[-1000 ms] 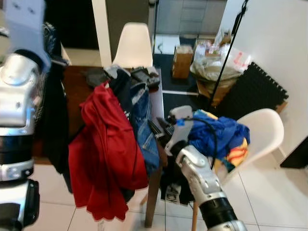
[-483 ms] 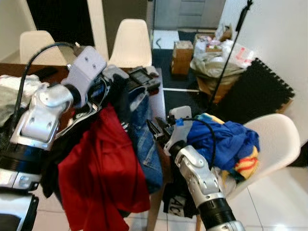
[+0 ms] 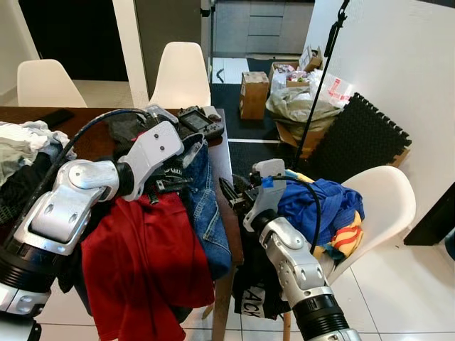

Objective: Hang hanger

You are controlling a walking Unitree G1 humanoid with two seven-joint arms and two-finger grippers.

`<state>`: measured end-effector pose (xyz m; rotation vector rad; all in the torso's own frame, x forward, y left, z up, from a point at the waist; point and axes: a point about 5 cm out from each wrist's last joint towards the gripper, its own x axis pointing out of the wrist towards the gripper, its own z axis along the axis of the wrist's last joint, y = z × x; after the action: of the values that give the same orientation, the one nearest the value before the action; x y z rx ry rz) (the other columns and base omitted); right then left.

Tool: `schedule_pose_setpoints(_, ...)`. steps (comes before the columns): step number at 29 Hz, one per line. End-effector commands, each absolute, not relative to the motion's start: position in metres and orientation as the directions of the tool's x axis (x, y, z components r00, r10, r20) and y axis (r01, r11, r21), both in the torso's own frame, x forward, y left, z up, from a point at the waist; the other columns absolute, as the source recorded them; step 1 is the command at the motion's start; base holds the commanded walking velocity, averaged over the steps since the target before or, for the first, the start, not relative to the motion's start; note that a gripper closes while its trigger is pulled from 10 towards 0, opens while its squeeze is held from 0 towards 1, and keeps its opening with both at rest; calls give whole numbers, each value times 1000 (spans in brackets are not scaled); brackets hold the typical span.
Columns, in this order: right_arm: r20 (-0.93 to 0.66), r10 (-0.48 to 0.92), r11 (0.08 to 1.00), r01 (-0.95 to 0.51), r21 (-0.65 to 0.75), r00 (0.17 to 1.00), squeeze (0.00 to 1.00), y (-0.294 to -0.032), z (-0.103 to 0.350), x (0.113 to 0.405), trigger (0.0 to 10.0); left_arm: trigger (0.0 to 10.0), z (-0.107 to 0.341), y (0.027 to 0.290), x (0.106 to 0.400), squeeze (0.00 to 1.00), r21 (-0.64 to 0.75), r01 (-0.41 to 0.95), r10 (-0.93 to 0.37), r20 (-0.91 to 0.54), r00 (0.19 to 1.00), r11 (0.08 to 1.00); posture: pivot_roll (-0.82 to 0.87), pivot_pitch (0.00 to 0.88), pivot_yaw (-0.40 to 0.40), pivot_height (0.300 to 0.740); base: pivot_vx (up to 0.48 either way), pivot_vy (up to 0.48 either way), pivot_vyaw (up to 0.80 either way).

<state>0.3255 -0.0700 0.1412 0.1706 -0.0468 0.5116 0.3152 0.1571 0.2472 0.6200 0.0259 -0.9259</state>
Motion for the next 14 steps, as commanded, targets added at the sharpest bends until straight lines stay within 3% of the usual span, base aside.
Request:
schedule_pose_setpoints(1,86,475,862,-483,157,876,0,-73,140,325,10000,10000,246,161,313,847,468,769,-739,-303,602,435,134,0,-29,740,0,0,0)
schedule_pose_setpoints(2,83,476,862,-483,157,876,0,-73,140,324,10000,10000,253,165,313,0,435,762,-735,-274,620,480,138,0,-30,740,0,0,0)
schedule_pose_setpoints(4,83,476,862,-483,157,876,0,-73,140,324,10000,10000,253,165,313,0,435,762,-735,-274,620,480,138,0,-30,740,0,0,0)
schedule_pose_setpoints(5,82,476,862,-483,157,876,0,-73,140,324,10000,10000,266,170,321,0,415,680,-685,-164,710,605,136,0,-28,740,0,0,0)
schedule_pose_setpoints(6,82,476,862,-483,157,876,0,-73,140,324,10000,10000,266,170,321,0,415,680,-685,-164,710,605,136,0,-28,740,0,0,0)
schedule_pose_setpoints(7,83,473,862,-480,162,877,0,-73,140,324,10000,10000,280,179,332,0,390,519,-556,-21,831,761,134,0,-27,740,0,0,0)
schedule_pose_setpoints(8,83,473,862,-480,162,877,0,-73,140,324,10000,10000,280,179,332,0,390,519,-556,-21,831,761,134,0,-27,740,0,0,0)
schedule_pose_setpoints(9,86,470,863,-477,167,879,0,-73,142,325,10000,10000,287,191,340,0,367,314,-370,89,925,875,125,0,-27,740,0,0,0)
schedule_pose_setpoints(11,86,470,863,-477,167,879,0,-73,142,325,10000,10000,287,191,340,0,367,314,-370,89,925,875,125,0,-27,740,0,0,0)
schedule_pose_setpoints(12,101,462,863,-473,179,881,0,-73,146,325,10000,10000,289,202,340,0,351,101,-168,166,972,931,124,1,-29,740,0,0,0)
schedule_pose_setpoints(13,101,462,863,-473,179,881,0,-73,146,325,10000,10000,289,202,340,0,351,101,-168,166,972,931,124,1,-29,740,0,0,0)
schedule_pose_setpoints(14,123,453,862,-469,193,883,0,-74,152,326,10000,10000,287,207,335,0,329,-27,-43,203,978,944,127,0,-37,740,0,0,0)
